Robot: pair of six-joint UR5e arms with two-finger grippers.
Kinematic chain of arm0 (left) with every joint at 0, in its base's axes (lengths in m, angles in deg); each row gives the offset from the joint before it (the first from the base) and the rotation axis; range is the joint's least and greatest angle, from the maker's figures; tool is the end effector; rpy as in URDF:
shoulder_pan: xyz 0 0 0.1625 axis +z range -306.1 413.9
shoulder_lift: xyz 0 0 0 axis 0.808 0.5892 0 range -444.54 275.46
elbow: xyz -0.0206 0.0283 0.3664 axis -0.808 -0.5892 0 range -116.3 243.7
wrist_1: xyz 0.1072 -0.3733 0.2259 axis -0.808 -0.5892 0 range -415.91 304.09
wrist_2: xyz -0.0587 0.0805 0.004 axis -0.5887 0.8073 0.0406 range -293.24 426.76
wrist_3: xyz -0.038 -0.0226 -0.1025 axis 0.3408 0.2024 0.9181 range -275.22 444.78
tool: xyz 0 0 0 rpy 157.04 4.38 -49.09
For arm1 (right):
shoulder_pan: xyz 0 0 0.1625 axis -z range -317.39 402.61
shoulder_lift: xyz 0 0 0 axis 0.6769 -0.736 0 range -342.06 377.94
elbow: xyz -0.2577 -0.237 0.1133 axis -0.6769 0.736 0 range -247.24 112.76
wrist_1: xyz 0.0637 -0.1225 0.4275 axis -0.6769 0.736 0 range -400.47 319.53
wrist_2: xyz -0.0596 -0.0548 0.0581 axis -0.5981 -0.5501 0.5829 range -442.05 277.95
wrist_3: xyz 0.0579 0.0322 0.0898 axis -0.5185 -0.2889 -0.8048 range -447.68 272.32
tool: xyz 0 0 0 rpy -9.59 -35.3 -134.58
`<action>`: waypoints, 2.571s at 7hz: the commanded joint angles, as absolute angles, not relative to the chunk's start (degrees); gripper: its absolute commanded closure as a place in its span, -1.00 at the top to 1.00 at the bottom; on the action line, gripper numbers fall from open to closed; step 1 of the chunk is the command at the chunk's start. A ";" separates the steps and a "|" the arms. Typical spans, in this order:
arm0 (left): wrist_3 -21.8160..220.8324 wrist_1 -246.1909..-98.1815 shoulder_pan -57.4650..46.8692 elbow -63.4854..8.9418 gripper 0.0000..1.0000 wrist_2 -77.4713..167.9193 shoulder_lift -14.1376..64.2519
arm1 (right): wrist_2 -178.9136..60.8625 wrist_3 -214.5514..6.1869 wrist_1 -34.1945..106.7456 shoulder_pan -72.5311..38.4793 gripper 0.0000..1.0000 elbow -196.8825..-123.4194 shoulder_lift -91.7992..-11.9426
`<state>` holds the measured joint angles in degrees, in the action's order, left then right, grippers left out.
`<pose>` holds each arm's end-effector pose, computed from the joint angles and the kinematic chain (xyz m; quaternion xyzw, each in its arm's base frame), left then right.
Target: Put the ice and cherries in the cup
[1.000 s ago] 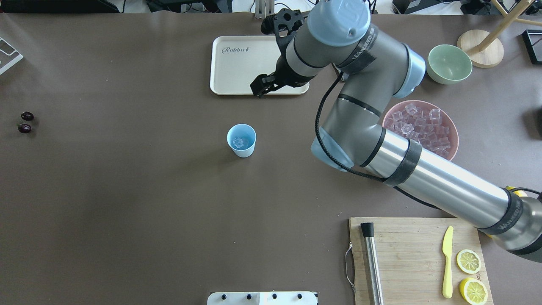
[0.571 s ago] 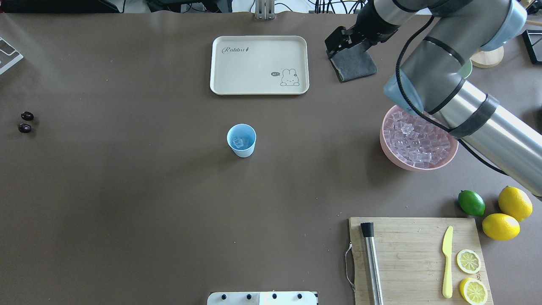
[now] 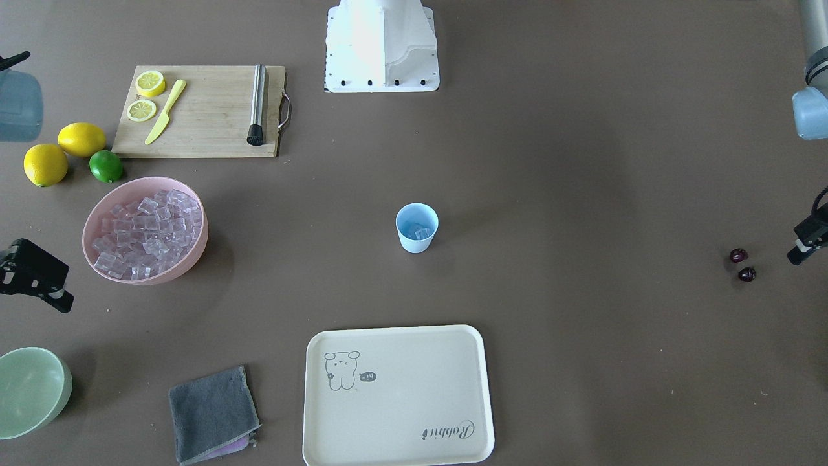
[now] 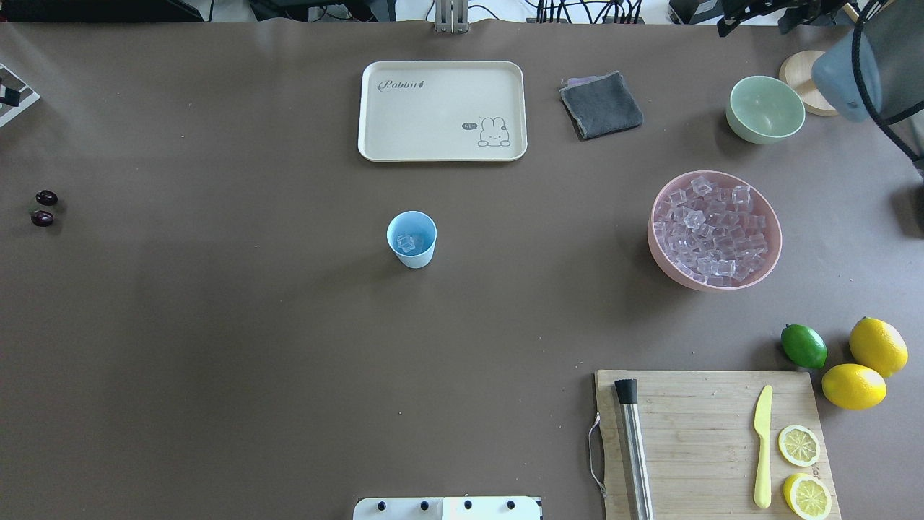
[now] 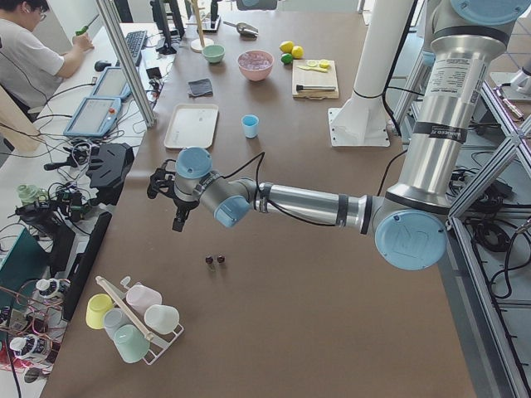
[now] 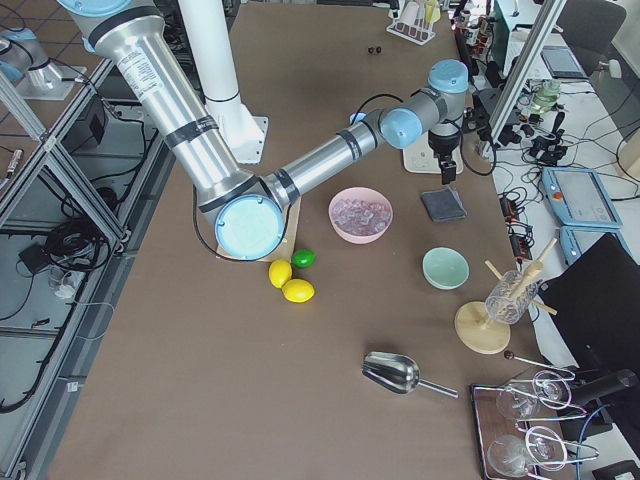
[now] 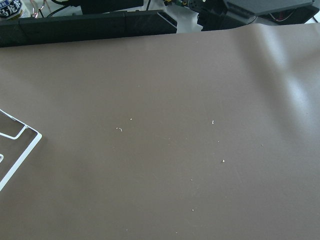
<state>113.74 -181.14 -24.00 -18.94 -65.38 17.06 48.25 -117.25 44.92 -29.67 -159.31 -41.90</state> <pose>0.0753 -0.6297 0.4920 0.1764 0.4273 -0.0087 0.8867 -0.1484 -0.6651 0.2603 0.1406 -0.4184 -0.0164 0.8972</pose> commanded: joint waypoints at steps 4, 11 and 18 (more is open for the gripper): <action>113.08 -181.24 -19.95 -10.93 0.95 -62.62 16.27 | 48.56 -109.31 46.28 -34.73 1.00 -169.26 -54.90; 112.90 -181.06 -11.49 -5.74 0.61 -56.20 17.33 | 46.71 -108.78 45.75 -34.12 1.00 -170.07 -56.15; 112.99 -180.45 -11.32 -5.55 -1.00 -56.29 19.17 | 46.80 -108.77 45.66 -34.56 1.00 -170.69 -56.42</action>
<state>112.91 -180.69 -11.18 -5.15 -56.15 18.56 46.79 -108.77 45.66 -34.50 -170.63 -56.42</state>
